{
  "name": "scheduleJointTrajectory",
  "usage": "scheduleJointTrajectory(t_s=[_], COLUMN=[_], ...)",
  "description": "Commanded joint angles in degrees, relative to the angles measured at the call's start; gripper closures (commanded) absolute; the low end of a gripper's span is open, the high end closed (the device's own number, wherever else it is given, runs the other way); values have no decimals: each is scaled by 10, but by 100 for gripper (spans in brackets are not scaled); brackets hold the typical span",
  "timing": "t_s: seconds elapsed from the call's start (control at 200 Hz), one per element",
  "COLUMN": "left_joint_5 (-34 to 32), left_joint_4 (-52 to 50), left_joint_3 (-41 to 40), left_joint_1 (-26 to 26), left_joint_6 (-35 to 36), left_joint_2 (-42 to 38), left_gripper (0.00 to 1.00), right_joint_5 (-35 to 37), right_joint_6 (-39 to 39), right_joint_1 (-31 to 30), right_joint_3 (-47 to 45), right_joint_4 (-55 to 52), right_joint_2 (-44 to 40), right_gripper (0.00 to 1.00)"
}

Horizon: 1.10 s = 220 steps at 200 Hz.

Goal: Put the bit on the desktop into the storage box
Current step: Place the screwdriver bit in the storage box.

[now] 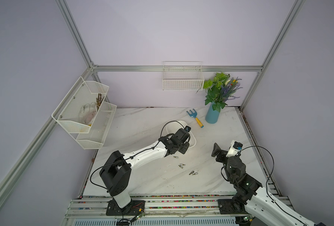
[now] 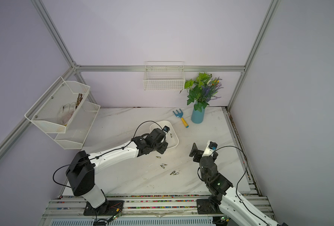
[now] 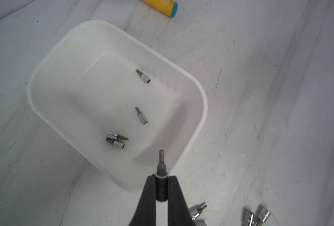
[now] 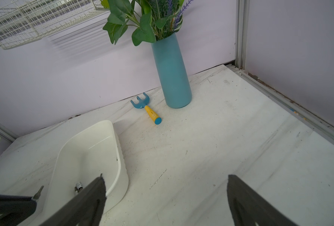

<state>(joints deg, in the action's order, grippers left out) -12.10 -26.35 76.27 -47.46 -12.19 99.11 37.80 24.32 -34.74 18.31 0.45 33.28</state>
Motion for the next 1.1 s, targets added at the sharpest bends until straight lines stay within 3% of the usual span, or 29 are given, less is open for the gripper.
scheduleJointTrajectory(t_s=[0.0, 0.285, 0.38, 0.46, 0.54, 0.715, 0.915, 1.095], left_joint_5=[14, 45, 46, 44, 39, 18, 9, 23], left_joint_4=[40, 88, 89, 96, 100, 104, 141, 161], left_joint_3=[39, 80, 87, 81, 72, 26, -105, -231], left_joint_1=[24, 77, 84, 85, 87, 89, 104, 137], left_joint_6=[27, 12, 5, 3, -14, -35, -86, -128], left_joint_2=[43, 124, 134, 125, 107, 32, -107, -253], left_gripper=[92, 89, 65, 51, 45, 33, 1, 0], right_joint_5=[-7, -40, -63, -88, -117, -204, -312, -382], right_joint_6=[-5, -12, -21, -28, -35, -48, -55, -52], right_joint_1=[2, 2, 2, 3, 2, 2, 2, 0], right_joint_3=[2, 17, 23, 29, 35, 61, 122, 187], right_joint_4=[15, 13, 15, 17, 18, 4, -76, -162], right_joint_2=[6, 43, 60, 76, 89, 124, 167, 212], right_gripper=[0, 0, 0, 0, 0, 1, 5, 9])
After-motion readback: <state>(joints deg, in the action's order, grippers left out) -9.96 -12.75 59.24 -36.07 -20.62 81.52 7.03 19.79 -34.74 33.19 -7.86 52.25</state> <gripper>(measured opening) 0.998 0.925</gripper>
